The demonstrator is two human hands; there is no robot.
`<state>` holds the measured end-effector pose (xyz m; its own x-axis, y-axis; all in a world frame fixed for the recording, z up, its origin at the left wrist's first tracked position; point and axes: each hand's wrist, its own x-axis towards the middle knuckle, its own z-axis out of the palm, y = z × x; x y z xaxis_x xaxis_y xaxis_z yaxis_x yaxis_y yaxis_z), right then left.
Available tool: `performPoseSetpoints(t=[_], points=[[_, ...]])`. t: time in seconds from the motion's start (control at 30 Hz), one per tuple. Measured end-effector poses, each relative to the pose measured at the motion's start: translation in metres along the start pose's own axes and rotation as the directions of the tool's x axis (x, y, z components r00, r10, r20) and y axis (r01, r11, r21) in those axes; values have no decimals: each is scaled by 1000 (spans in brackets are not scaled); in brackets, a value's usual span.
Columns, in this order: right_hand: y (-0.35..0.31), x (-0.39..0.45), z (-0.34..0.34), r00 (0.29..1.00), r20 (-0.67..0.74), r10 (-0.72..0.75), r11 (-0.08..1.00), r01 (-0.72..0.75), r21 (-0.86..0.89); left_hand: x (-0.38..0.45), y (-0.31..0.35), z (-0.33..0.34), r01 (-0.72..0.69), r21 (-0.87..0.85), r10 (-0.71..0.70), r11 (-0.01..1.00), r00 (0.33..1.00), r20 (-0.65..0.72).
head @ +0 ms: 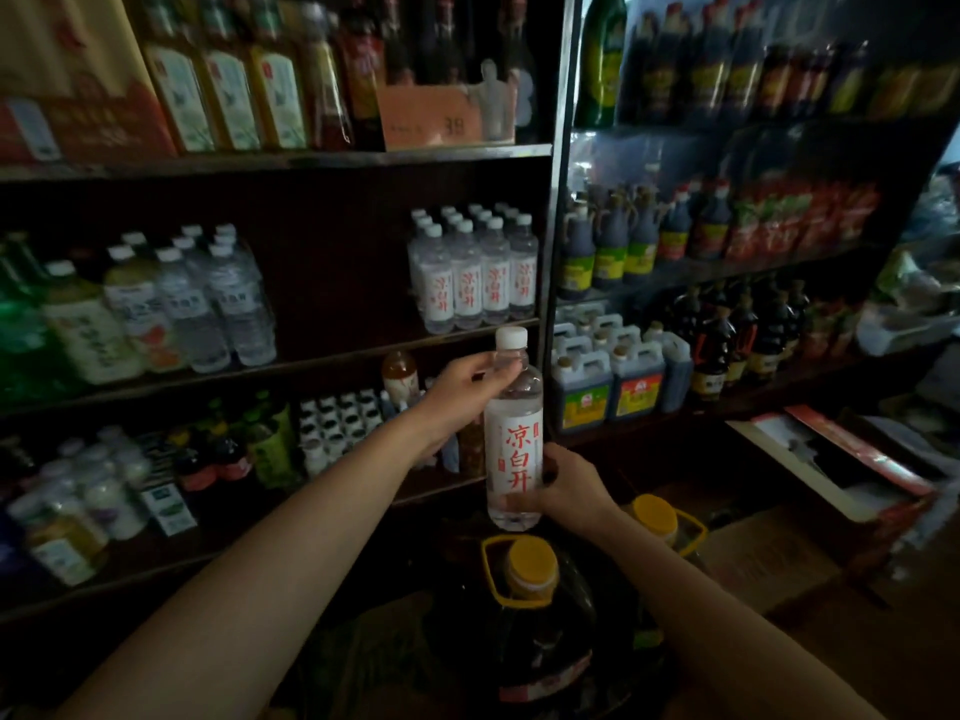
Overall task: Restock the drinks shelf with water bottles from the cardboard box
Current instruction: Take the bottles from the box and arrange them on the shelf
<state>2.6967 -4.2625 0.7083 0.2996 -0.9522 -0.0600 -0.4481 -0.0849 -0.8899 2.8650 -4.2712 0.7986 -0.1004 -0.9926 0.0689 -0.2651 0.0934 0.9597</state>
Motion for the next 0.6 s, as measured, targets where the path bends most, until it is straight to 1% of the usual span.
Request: performPoseSetpoints(t=[0.1, 0.2, 0.27, 0.37, 0.43, 0.5, 0.6], points=[[-17, 38, 15, 999, -35, -19, 1000, 18, -16, 22, -2, -39, -7, -11, 7, 1000, 1000, 7], [-33, 77, 32, 997, -65, -30, 999, 29, -23, 42, -3, -77, -4, 56, 0, 998, 998, 67], [-45, 99, 45, 997, -66, -33, 999, 31, -36, 58, -8, -99, -11, 91, 3, 996, 997, 83], [-57, 132, 61, 994, -102, -24, 999, 21, -32, 80, -13, -126, -9, 125, 1, 992, 998, 66], [-63, 154, 69, 991, -136, -19, 999, 15, -29, 94, -15, -141, -5, 108, -1, 994, 999, 54], [-72, 174, 75, 990, -143, -15, 1000, 11, -29, 109, -17, -154, -24, 104, 20, 994, 999, 37], [-81, 208, 81, 988, -146, -49, 999, 47, -15, 138, -25, -172, -37, 144, 40, 989, 999, -15]])
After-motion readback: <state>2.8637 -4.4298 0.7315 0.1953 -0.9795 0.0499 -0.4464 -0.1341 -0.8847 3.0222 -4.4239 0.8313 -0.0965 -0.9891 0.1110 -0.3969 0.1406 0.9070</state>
